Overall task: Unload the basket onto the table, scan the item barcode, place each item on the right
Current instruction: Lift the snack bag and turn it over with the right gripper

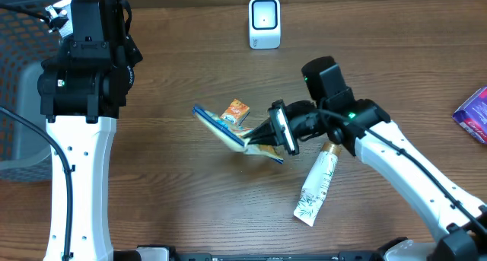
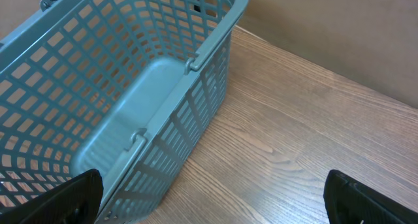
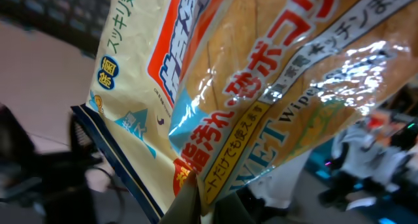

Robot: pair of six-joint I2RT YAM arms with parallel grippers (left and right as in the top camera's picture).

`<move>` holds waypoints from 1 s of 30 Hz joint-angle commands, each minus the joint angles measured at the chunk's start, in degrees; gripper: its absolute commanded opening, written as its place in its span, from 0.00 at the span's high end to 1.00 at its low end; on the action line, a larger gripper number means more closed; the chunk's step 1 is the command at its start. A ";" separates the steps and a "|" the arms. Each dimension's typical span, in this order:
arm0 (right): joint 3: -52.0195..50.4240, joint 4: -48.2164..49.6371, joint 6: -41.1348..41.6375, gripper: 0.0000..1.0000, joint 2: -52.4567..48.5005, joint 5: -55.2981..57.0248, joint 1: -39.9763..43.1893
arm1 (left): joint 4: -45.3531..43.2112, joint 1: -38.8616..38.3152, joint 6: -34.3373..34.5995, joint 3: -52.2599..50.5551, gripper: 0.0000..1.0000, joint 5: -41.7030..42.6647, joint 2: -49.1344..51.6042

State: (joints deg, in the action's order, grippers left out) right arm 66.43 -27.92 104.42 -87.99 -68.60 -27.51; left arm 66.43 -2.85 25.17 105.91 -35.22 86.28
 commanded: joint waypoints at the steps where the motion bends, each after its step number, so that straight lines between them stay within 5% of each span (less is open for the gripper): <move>1: 1.42 0.44 6.32 0.96 -3.82 -2.91 2.80 | 0.00 0.35 0.37 0.59 0.00 -0.74 0.28; 6: 1.42 1.70 6.01 0.96 -12.22 -8.02 6.01 | 0.00 0.35 0.37 0.59 0.00 -0.76 0.28; 12: 1.42 17.40 7.76 0.96 -22.40 -18.80 6.99 | 0.00 0.35 0.37 0.59 0.00 -0.74 0.28; 30: 1.40 20.76 5.01 0.96 -25.24 -12.00 24.35 | -0.02 0.35 0.37 0.59 0.00 -0.76 0.28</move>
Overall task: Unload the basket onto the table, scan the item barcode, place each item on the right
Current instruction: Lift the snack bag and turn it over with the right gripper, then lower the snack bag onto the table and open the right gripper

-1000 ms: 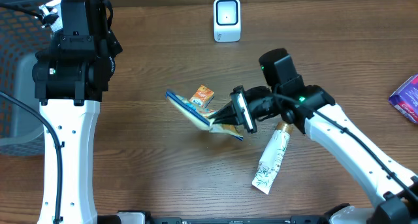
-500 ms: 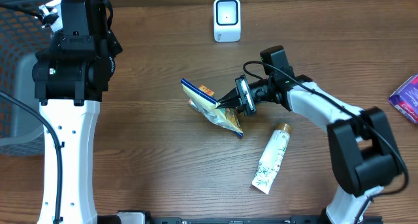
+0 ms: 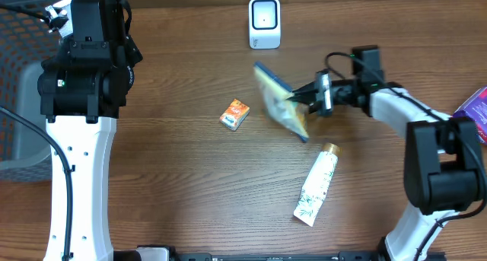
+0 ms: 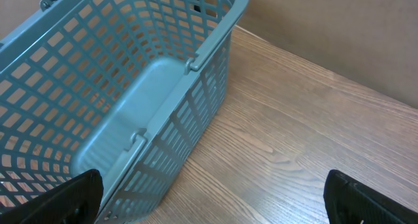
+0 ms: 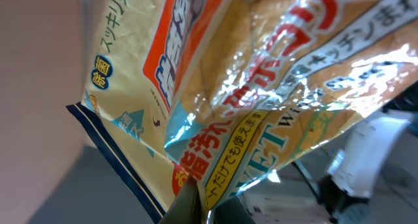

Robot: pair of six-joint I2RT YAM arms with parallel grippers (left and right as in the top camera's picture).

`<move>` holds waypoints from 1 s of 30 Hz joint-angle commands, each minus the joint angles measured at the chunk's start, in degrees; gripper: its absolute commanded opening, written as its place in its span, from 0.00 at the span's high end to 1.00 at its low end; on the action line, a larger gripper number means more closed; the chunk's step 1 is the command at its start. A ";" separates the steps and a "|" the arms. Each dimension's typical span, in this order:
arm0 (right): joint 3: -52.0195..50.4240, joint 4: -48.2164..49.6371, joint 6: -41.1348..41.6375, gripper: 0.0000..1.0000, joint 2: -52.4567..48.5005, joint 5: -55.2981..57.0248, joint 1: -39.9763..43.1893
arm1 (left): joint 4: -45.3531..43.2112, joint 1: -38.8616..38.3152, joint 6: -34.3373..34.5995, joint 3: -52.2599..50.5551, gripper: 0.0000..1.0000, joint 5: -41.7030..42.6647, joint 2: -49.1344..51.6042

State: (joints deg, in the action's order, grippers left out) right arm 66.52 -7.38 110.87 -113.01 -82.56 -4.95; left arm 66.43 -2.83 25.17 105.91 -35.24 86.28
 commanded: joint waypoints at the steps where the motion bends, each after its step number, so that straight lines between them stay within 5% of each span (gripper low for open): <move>1: 1.31 0.20 -1.88 0.96 -0.22 1.90 2.23 | 0.00 0.33 0.37 0.59 0.00 -0.74 0.28; 11: 1.31 -2.73 -7.43 0.96 3.45 -7.39 -1.84 | 0.00 0.33 0.37 0.59 0.00 -0.74 0.28; 22: 1.31 -23.32 -19.23 0.96 12.59 -7.41 -5.64 | -0.02 0.33 0.37 0.59 0.00 -0.72 0.28; 30: -0.09 -45.81 -19.65 0.96 12.17 -0.37 -8.94 | 0.00 0.33 0.37 0.59 0.00 -0.72 0.28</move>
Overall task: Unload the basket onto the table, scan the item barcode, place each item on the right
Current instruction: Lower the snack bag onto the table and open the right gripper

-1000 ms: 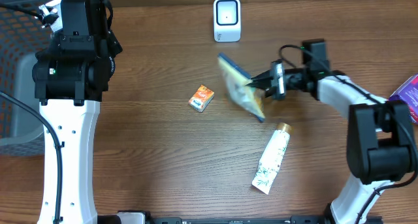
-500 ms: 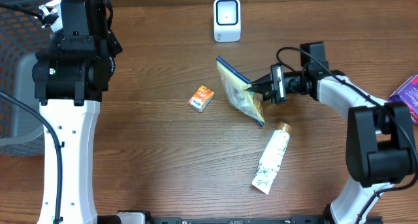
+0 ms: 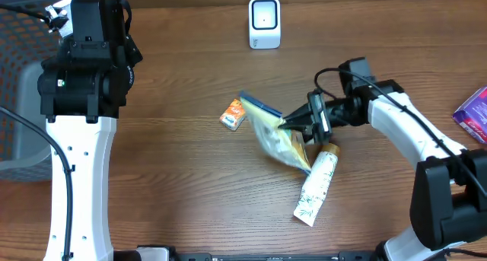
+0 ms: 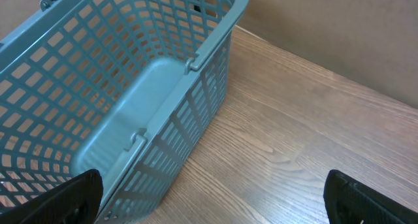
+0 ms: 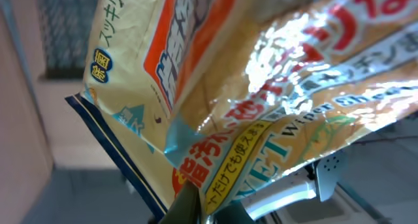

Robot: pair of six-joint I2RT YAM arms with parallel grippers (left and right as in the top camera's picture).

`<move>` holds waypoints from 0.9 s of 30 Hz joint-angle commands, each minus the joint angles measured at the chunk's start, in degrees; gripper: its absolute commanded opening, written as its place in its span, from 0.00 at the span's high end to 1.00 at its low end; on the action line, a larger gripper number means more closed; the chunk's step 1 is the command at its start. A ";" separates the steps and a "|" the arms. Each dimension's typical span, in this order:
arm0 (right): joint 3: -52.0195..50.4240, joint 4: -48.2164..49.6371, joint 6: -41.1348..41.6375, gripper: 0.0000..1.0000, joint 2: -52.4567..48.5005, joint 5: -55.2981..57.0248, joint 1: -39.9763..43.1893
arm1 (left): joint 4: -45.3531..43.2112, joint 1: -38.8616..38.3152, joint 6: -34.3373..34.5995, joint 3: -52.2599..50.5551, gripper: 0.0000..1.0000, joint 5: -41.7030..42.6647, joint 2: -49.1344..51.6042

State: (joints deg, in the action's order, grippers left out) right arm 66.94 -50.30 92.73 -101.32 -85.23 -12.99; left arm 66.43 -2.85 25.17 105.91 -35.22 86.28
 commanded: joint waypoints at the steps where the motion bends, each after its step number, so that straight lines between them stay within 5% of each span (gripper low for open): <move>1: -0.87 -4.37 -1.77 0.96 0.48 2.49 -1.22 | 0.00 0.35 0.37 0.59 0.00 -0.76 0.28; 11: -2.78 -7.34 0.92 0.96 -0.09 14.34 -4.46 | -0.02 0.35 0.37 0.59 0.00 -0.76 0.28; 27: -2.78 16.24 2.40 0.96 -9.42 13.77 -5.25 | 0.00 0.35 0.37 0.59 0.00 -0.74 0.28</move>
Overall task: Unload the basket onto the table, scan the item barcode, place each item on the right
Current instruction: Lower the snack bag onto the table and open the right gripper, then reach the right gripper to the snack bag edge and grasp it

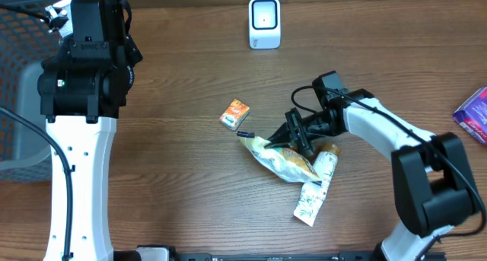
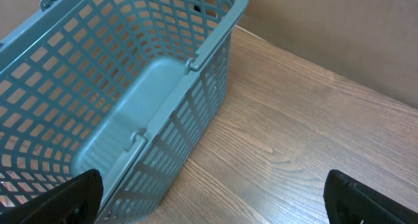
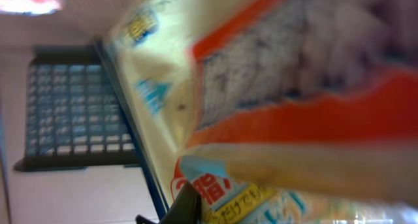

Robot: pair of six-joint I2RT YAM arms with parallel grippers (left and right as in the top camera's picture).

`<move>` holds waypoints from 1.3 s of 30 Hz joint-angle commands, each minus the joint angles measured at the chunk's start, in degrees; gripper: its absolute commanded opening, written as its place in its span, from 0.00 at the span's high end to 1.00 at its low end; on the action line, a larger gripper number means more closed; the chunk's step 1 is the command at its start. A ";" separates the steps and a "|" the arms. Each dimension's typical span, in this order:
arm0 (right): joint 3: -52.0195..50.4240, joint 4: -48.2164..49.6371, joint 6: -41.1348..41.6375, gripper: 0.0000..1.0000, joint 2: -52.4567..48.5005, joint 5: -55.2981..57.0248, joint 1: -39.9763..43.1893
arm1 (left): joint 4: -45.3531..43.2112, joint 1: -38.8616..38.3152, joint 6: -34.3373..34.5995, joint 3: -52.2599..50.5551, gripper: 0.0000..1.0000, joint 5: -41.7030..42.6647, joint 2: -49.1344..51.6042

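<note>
My right gripper (image 1: 285, 139) is shut on the edge of a yellow and orange wet-wipes pack (image 1: 283, 159). The pack lies low and nearly flat at the table's middle, its right end over the cap end of a white tube (image 1: 312, 191). In the right wrist view the blurred pack (image 3: 274, 87) fills the frame, and one dark finger (image 3: 188, 204) pinches its lower edge. The white scanner (image 1: 264, 22) stands at the back centre, apart from the pack. My left gripper (image 2: 215, 208) is open over bare table beside the basket.
A small orange box (image 1: 236, 114) lies just left of the pack. A purple packet (image 1: 474, 112) sits at the right edge. A blue-grey mesh basket (image 2: 117, 87) stands at the far left under the left arm (image 1: 84, 63).
The right gripper has lowered and turned. The pack, which hung tilted on edge by the orange box, now lies flatter and lower, across the tube's top. The left arm has not moved.
The right gripper held the pack tilted at the table's middle near the orange box. Then it held it further back, closer to the scanner. Then the pack was back by the orange box, and now it is low over the tube.
</note>
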State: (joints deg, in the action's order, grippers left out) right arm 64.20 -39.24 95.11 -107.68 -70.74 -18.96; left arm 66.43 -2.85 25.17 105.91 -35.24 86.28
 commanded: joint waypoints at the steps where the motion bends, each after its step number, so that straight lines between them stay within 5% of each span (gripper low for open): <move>1: -0.04 8.96 0.04 0.96 -3.98 -1.57 1.09 | 0.00 0.35 0.37 0.59 0.00 -0.74 0.28; 8: -0.02 25.14 4.00 0.95 -6.25 -5.16 7.56 | 0.00 0.35 0.37 0.59 0.00 -0.72 0.28; 10: -0.02 28.70 2.51 0.83 -6.25 -5.18 10.47 | -0.02 0.35 0.37 0.59 0.00 -0.72 0.28; 12: -0.02 35.21 0.37 0.00 -6.25 -5.27 12.92 | -0.02 0.35 0.37 0.59 0.00 -0.74 0.28; 26: 0.04 74.47 -7.06 0.01 -5.49 -8.48 20.74 | 0.00 0.31 0.37 0.59 0.00 -0.74 0.28; 34: 0.02 74.51 -19.78 0.01 -0.98 -11.17 21.33 | -0.02 0.24 0.37 0.59 0.00 -0.72 0.28; 39: 0.07 67.32 -12.57 0.01 -0.94 -1.51 21.66 | 0.00 0.24 0.37 0.59 0.00 -0.74 0.28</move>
State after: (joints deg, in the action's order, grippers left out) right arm 63.96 29.45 80.51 -110.10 -78.94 2.59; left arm 66.43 -2.85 25.17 105.91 -35.22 86.28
